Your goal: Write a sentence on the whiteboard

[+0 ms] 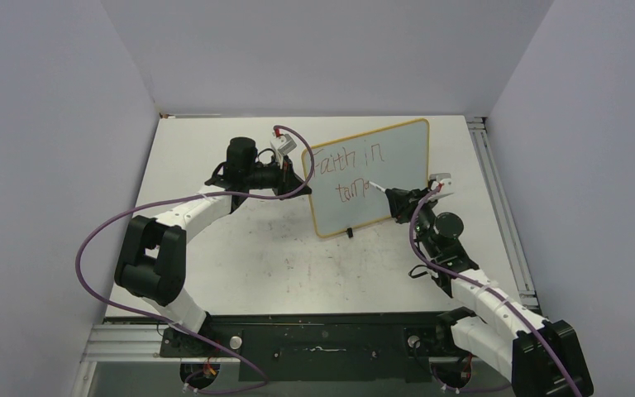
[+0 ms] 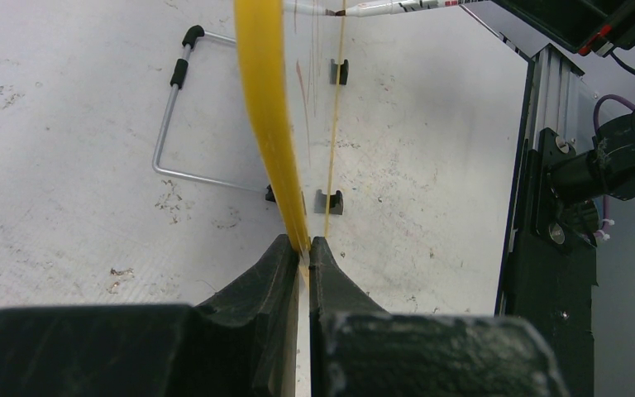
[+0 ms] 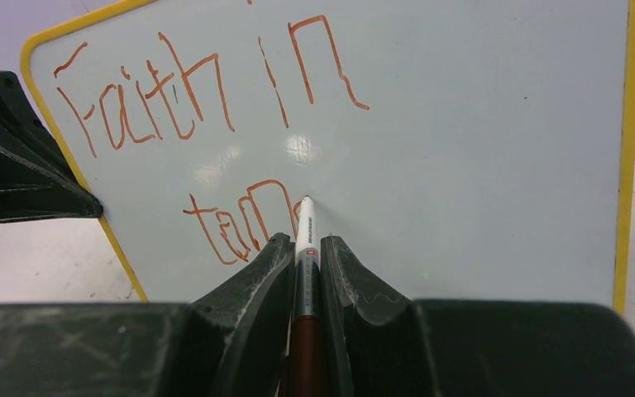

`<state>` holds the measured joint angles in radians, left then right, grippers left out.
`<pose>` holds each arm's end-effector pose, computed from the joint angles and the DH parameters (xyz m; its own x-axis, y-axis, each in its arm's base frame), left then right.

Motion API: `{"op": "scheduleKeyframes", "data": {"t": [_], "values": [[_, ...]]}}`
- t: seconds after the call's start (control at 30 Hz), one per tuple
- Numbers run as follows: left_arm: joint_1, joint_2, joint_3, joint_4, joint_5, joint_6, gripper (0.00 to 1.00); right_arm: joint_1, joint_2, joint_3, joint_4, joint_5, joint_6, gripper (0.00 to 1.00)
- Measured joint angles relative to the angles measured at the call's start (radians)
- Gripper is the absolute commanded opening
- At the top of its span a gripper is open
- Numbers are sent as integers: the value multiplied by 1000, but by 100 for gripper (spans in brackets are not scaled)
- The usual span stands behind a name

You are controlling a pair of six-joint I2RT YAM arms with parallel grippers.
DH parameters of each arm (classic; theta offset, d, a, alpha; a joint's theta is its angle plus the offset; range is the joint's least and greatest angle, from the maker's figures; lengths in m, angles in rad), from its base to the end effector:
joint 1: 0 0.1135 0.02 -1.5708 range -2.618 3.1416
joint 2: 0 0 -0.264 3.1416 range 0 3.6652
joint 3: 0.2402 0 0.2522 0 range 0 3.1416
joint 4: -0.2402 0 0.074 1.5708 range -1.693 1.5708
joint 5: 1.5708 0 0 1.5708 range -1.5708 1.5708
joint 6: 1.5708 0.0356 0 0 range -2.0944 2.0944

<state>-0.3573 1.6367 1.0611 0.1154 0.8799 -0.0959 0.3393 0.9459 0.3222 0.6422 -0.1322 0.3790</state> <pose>0.3297 -0.1524 0.2510 -0.4974 0.1206 -0.8591 0.8259 0.3687 -0.4265 0.1952 0.0739 0.2353 -0.1518 0.3354 -0.9298 -0.4284 0.8254 0.3677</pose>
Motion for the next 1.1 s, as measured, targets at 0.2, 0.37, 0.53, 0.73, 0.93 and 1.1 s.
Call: {"op": "scheduleKeyframes", "data": {"t": [0.2,0.37,0.53,0.73,0.93,1.1], "values": [[0,1,0,-1,0,0,0,0,-5,2,13,1,1,5],[0,1,0,-1,0,0,0,0,5,5,42,1,4,5],[0,1,0,-1,0,0,0,0,24,13,61,5,4,5],[-1,1,0,-1,0,0,0,0,26,14,59,24,4,5],[-1,1,0,-2,0,0,0,0,-1,14,27,59,3,5],[-1,1,0,-2,0,0,0,0,-4,10,-2,61,5,5]]}}
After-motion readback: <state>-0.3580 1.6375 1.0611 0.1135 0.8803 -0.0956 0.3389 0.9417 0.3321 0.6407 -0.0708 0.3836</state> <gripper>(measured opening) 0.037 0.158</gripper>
